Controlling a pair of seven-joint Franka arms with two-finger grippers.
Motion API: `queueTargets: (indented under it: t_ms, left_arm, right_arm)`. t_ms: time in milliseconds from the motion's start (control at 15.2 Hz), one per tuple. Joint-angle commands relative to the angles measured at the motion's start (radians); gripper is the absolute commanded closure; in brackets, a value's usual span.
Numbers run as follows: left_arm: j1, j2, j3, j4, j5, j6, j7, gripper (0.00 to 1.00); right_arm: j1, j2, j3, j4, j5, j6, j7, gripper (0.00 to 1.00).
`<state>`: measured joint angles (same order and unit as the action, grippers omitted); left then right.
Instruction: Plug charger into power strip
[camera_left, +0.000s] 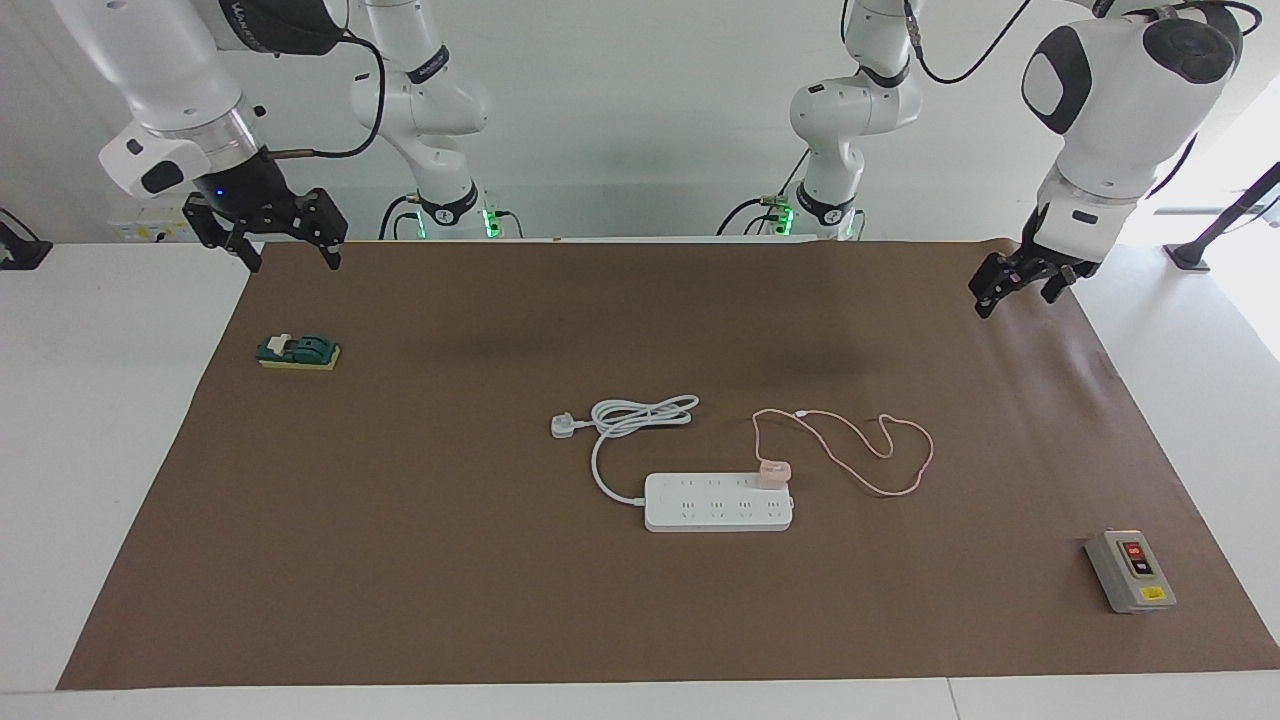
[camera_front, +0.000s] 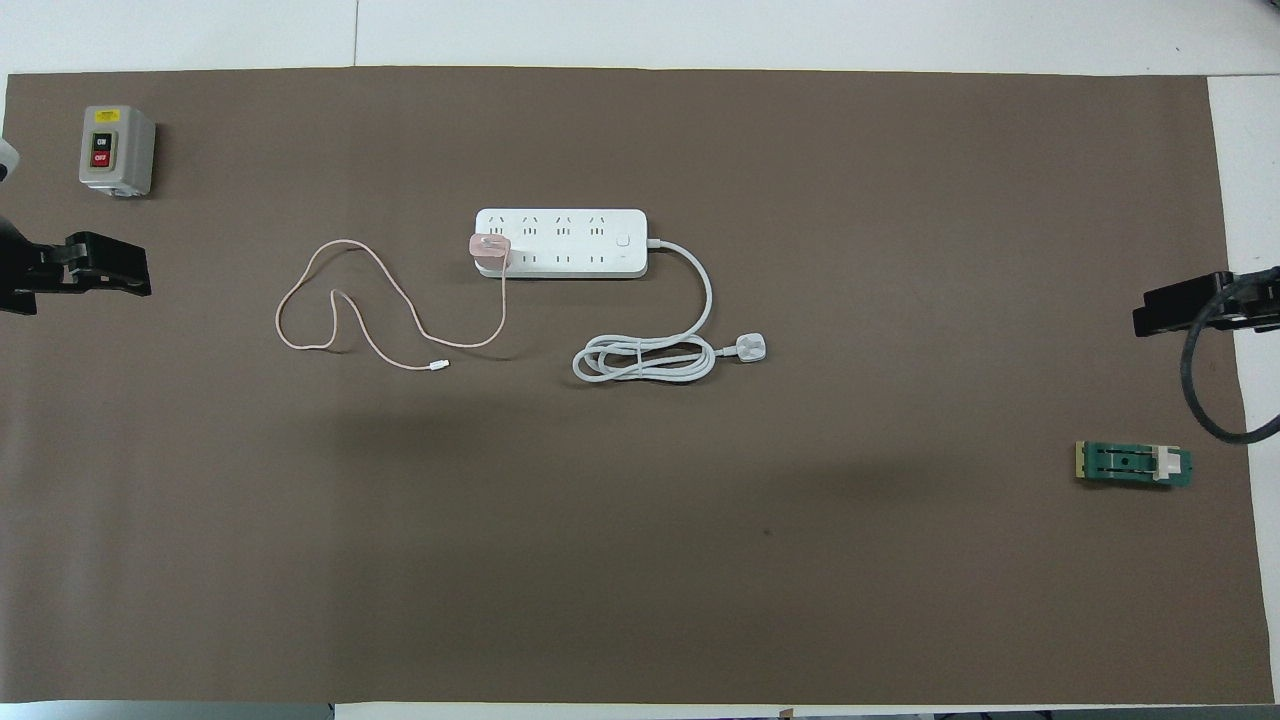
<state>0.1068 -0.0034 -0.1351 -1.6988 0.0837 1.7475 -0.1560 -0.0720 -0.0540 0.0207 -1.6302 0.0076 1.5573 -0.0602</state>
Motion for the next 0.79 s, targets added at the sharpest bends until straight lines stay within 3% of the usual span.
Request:
queueTargets:
  t_ms: [0, 461, 724]
  left_arm:
    - [-0.102, -0.026, 0.094, -0.001, 0.007, -0.019, 0.003, 0.00]
    - [-0.157, -0.043, 0.103, -0.028, -0.004, -0.068, 0.013, 0.00]
    - [-0.157, -0.067, 0.103, -0.042, -0.079, -0.080, 0.075, 0.00]
  right_arm:
    - [-0.012, -0.020, 0.008, -0.019, 0.017, -0.009, 0.011, 0.00]
    - [-0.014, -0.021, 0.007, -0.019, 0.017, -0.009, 0.011, 0.00]
    - [-0.012, -0.021, 0.007, -0.019, 0.017, -0.009, 0.011, 0.00]
